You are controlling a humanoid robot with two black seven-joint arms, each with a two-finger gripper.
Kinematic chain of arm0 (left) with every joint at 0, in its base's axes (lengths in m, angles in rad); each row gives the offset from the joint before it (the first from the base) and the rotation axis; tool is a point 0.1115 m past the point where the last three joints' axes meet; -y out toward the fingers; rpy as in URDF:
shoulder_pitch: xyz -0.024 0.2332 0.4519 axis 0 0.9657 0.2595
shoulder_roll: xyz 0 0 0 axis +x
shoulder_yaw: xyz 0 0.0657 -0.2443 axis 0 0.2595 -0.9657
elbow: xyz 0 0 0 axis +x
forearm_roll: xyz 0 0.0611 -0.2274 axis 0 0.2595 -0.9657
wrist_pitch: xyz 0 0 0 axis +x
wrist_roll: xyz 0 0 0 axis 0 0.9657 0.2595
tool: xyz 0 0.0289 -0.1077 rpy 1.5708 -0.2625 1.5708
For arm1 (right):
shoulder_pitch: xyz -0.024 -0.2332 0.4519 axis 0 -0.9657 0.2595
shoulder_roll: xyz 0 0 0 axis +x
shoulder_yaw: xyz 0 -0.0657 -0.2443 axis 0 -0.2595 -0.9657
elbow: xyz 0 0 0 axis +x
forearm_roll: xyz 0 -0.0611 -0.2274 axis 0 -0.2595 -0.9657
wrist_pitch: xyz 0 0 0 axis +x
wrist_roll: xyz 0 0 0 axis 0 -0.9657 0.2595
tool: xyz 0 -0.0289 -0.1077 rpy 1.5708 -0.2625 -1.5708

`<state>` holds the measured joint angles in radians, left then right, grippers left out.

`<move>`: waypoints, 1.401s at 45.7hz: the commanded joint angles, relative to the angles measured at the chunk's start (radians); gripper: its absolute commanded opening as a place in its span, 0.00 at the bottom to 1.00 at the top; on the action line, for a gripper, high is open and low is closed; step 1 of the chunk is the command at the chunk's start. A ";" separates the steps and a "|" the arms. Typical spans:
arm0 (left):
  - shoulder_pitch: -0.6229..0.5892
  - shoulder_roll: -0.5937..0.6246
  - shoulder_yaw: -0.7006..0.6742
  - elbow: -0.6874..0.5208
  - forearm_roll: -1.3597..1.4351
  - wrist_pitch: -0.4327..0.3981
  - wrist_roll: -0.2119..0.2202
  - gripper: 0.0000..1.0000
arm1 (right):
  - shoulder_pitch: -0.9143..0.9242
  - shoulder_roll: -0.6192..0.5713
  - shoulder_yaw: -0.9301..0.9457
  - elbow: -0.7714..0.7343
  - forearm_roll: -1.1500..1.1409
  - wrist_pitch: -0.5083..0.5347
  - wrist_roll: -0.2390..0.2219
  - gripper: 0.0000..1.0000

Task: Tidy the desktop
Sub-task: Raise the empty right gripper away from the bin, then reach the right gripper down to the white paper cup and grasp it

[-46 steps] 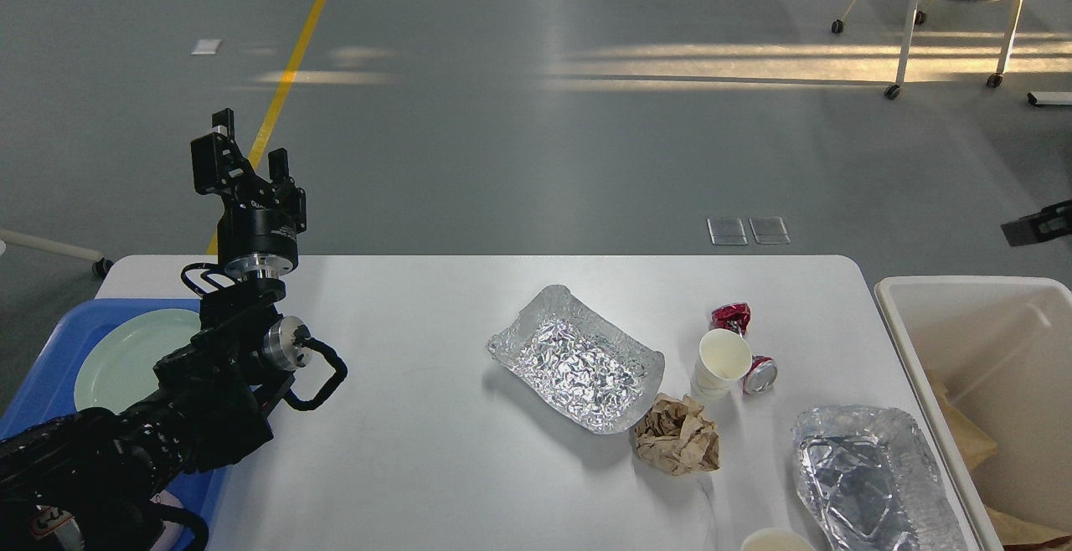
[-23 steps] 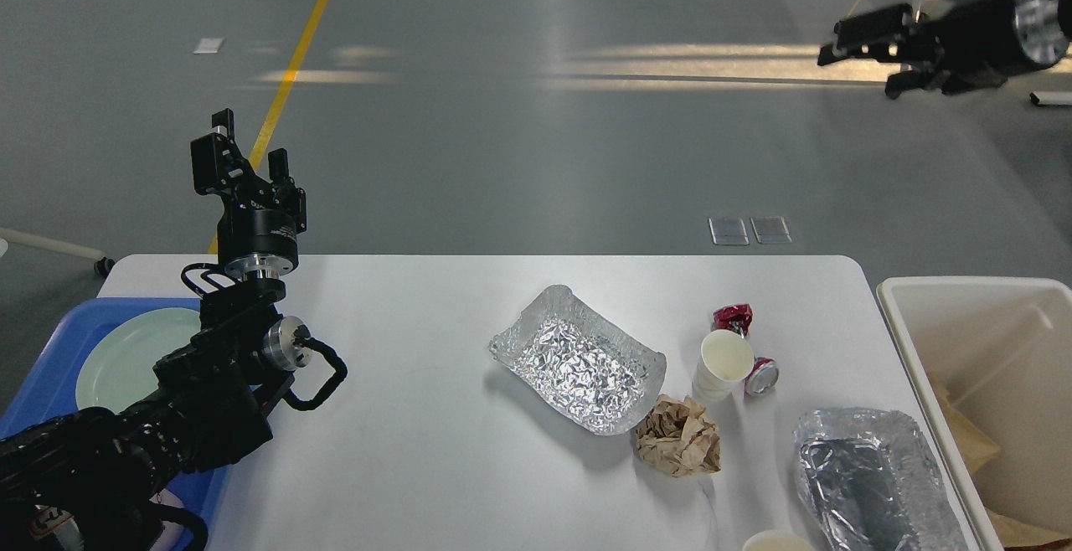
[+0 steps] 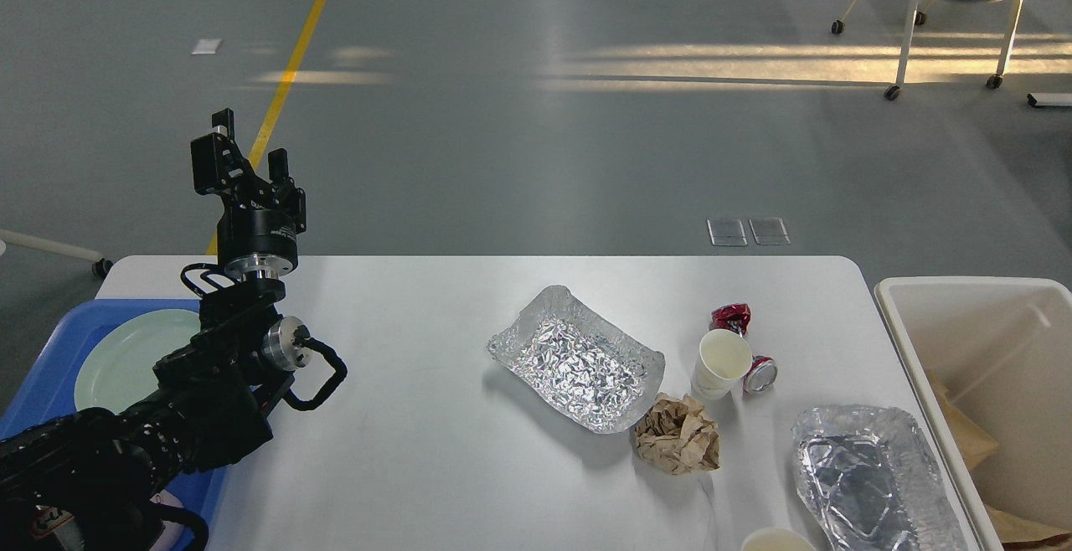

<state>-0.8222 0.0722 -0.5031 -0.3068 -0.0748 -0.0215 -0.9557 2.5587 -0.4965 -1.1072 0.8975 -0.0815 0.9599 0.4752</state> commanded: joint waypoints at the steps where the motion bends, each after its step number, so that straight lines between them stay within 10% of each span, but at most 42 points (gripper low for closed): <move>1: 0.000 0.000 0.000 0.000 0.001 0.000 0.000 0.96 | 0.112 -0.011 0.023 0.000 0.000 0.000 0.000 1.00; 12: 0.000 -0.002 0.000 0.000 0.000 0.000 0.000 0.96 | 0.135 -0.002 0.047 0.008 -0.007 0.000 0.000 1.00; 44: 0.000 0.000 0.000 0.000 0.000 0.000 0.000 0.96 | -0.609 0.064 0.044 0.008 -0.233 -0.003 -0.001 1.00; 64: 0.000 0.000 0.000 0.000 0.000 0.000 0.000 0.96 | -0.939 0.174 0.035 0.001 -0.267 -0.386 -0.007 0.99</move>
<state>-0.8222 0.0719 -0.5032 -0.3068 -0.0754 -0.0215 -0.9557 1.6842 -0.3424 -1.0716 0.8991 -0.3480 0.6496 0.4706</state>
